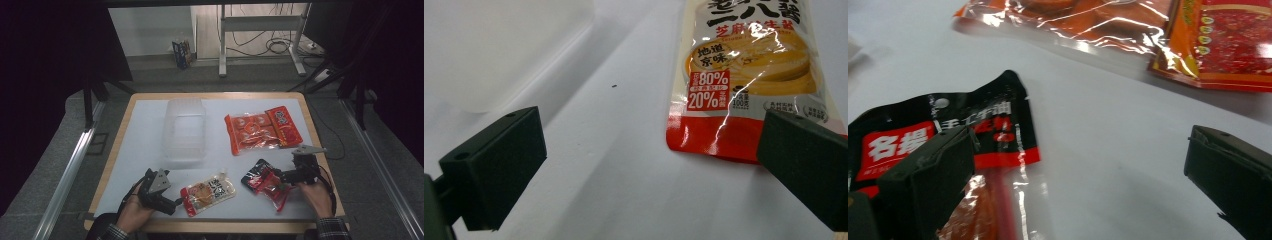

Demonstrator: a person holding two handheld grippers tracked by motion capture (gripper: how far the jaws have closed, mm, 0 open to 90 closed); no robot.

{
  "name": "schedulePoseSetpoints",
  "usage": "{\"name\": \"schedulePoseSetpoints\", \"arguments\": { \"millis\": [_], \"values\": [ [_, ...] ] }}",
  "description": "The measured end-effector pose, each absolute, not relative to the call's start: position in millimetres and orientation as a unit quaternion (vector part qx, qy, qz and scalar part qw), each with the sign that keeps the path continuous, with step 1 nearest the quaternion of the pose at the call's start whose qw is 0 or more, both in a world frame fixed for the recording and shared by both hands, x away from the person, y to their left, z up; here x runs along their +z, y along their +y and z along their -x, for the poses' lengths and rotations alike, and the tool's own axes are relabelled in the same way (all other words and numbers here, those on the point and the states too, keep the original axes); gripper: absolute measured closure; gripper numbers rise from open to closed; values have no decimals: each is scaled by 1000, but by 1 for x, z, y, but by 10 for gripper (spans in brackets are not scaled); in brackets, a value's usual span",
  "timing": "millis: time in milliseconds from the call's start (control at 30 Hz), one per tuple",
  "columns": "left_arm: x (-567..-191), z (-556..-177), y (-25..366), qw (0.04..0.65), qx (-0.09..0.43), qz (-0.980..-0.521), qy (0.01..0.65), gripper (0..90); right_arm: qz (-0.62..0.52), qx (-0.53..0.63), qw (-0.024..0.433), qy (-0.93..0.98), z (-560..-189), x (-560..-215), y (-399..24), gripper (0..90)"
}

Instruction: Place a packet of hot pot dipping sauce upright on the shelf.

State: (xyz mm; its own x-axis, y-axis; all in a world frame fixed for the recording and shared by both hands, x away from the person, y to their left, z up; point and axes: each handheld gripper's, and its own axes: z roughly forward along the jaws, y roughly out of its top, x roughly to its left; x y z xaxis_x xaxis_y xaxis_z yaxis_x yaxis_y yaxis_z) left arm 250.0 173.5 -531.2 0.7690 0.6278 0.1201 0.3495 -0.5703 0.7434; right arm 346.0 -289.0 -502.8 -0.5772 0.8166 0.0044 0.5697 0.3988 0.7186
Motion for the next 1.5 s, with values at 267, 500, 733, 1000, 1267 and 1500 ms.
{"name": "schedulePoseSetpoints", "arguments": {
  "millis": [267,500,733,1000,1267,1500],
  "values": [
    [-530,-249,173,372,192,-864,281,0,-452,349,175,802,-361,-506,-302,0],
    [-530,-250,173,369,191,-865,280,0,-463,346,173,797,-372,-509,-309,2],
    [-532,-251,172,364,187,-868,283,0,-467,337,166,800,-387,-515,-312,6],
    [-533,-252,172,358,186,-871,282,0,-477,334,160,797,-404,-519,-320,5],
    [-533,-251,171,358,187,-872,276,0,-483,332,149,797,-423,-520,-323,5],
    [-534,-250,168,352,196,-876,267,0,-480,344,134,796,-440,-515,-320,13]
  ]
}}
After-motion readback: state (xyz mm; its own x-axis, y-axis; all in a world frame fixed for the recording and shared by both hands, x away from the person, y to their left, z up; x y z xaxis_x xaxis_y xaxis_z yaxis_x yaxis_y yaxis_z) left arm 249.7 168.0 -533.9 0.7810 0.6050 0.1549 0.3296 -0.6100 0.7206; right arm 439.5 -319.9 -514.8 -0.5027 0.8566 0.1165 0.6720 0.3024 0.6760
